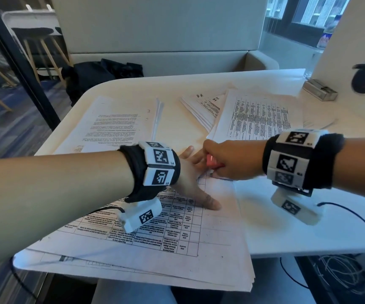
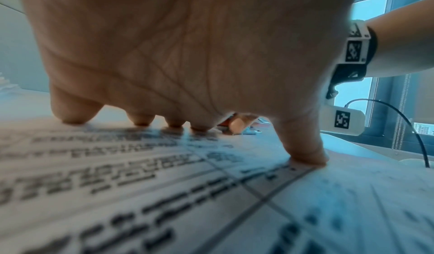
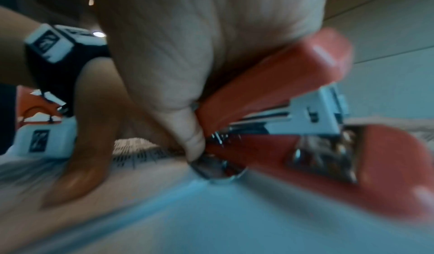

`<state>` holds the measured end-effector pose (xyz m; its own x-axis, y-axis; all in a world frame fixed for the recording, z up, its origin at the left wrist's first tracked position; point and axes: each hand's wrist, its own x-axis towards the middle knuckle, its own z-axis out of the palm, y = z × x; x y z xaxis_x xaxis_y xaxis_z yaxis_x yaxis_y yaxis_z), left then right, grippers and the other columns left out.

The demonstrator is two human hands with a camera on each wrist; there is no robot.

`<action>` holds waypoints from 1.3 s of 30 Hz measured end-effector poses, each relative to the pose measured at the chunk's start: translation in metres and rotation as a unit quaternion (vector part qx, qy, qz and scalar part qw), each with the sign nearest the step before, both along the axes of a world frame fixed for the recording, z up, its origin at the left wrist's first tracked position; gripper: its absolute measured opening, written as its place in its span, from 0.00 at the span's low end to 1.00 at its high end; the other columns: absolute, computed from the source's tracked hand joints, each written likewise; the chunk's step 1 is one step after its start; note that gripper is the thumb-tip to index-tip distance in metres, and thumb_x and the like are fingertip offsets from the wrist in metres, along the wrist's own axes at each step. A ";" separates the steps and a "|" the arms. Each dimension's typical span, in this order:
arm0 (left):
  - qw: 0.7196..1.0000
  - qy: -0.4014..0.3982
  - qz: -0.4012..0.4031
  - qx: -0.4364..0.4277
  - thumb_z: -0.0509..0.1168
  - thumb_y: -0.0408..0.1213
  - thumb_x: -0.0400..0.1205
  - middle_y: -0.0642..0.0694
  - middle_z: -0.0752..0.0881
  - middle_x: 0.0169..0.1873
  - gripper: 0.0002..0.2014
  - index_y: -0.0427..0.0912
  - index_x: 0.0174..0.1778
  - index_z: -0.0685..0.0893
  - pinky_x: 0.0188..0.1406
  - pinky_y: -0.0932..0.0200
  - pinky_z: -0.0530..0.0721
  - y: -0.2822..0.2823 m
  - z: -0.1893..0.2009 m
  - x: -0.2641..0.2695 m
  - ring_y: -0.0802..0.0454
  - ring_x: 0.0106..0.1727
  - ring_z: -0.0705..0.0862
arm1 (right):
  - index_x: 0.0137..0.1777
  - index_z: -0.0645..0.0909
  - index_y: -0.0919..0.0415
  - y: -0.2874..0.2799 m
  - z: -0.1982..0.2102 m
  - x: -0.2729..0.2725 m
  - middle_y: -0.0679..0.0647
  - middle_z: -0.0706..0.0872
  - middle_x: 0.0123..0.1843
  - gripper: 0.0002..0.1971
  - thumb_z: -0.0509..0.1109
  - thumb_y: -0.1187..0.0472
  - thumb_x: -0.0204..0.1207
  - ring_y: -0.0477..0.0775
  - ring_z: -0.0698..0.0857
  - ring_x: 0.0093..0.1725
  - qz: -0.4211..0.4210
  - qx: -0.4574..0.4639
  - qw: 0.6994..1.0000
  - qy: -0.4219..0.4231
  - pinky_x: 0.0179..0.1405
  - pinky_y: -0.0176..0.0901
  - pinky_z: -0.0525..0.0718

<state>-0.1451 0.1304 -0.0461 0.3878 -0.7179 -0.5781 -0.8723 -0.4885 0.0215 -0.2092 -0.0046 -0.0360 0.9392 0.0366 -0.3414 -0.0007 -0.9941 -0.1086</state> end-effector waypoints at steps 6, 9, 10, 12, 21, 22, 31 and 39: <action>1.000 -0.009 0.009 0.010 0.58 0.78 0.67 0.53 0.25 0.80 0.60 0.55 0.79 0.26 0.77 0.34 0.34 -0.002 -0.005 0.005 0.47 0.80 0.24 | 0.61 0.68 0.57 -0.002 0.008 0.009 0.55 0.87 0.42 0.17 0.71 0.57 0.77 0.53 0.84 0.35 -0.135 0.085 0.985 0.069 0.38 0.45 0.83; 1.000 -0.007 0.014 0.003 0.59 0.78 0.67 0.54 0.25 0.80 0.60 0.55 0.78 0.24 0.77 0.34 0.34 -0.001 -0.006 0.005 0.48 0.80 0.25 | 0.62 0.76 0.65 -0.003 0.015 0.012 0.58 0.88 0.43 0.18 0.71 0.57 0.77 0.55 0.84 0.35 -0.159 0.104 0.978 0.091 0.34 0.40 0.80; 1.000 -0.006 0.012 0.001 0.59 0.78 0.67 0.54 0.25 0.80 0.60 0.56 0.77 0.23 0.77 0.34 0.34 -0.001 -0.006 0.006 0.48 0.80 0.25 | 0.63 0.78 0.67 -0.003 0.017 0.012 0.60 0.88 0.45 0.18 0.71 0.57 0.77 0.56 0.84 0.37 -0.158 0.110 0.977 0.096 0.32 0.38 0.80; 1.000 -0.002 0.011 -0.002 0.59 0.78 0.66 0.54 0.25 0.80 0.61 0.57 0.76 0.21 0.77 0.34 0.34 -0.001 -0.007 0.007 0.49 0.80 0.25 | 0.63 0.80 0.70 -0.003 0.019 0.012 0.62 0.87 0.47 0.19 0.70 0.56 0.78 0.56 0.83 0.39 -0.152 0.108 0.977 0.100 0.31 0.37 0.79; 1.000 0.014 0.001 0.007 0.65 0.77 0.62 0.54 0.24 0.79 0.64 0.60 0.79 0.25 0.77 0.32 0.36 -0.002 -0.001 0.011 0.46 0.79 0.23 | 0.57 0.72 0.52 -0.001 0.015 0.001 0.45 0.81 0.45 0.22 0.71 0.38 0.73 0.41 0.79 0.38 -0.064 -0.018 0.997 0.040 0.39 0.40 0.78; 1.000 0.019 -0.002 0.012 0.68 0.75 0.61 0.54 0.23 0.79 0.66 0.60 0.79 0.26 0.77 0.33 0.35 -0.001 0.001 0.012 0.47 0.79 0.23 | 0.56 0.72 0.51 0.000 0.014 0.000 0.45 0.81 0.45 0.24 0.70 0.35 0.72 0.40 0.78 0.38 -0.048 -0.039 0.998 0.029 0.40 0.40 0.78; 1.000 0.014 0.013 -0.003 0.74 0.69 0.61 0.56 0.29 0.81 0.68 0.54 0.81 0.29 0.82 0.37 0.41 0.000 0.000 0.014 0.51 0.81 0.27 | 0.38 0.68 0.47 -0.006 0.013 -0.014 0.44 0.81 0.40 0.18 0.71 0.38 0.73 0.44 0.78 0.39 -0.023 -0.041 0.998 -0.028 0.36 0.38 0.71; 0.993 -0.028 -0.011 -0.117 0.77 0.66 0.61 0.48 0.65 0.77 0.51 0.49 0.77 0.67 0.73 0.46 0.72 0.011 0.003 -0.002 0.47 0.75 0.67 | 0.65 0.77 0.46 -0.003 0.019 -0.024 0.43 0.77 0.54 0.36 0.74 0.28 0.61 0.48 0.77 0.53 -0.023 -0.074 0.995 -0.061 0.54 0.48 0.81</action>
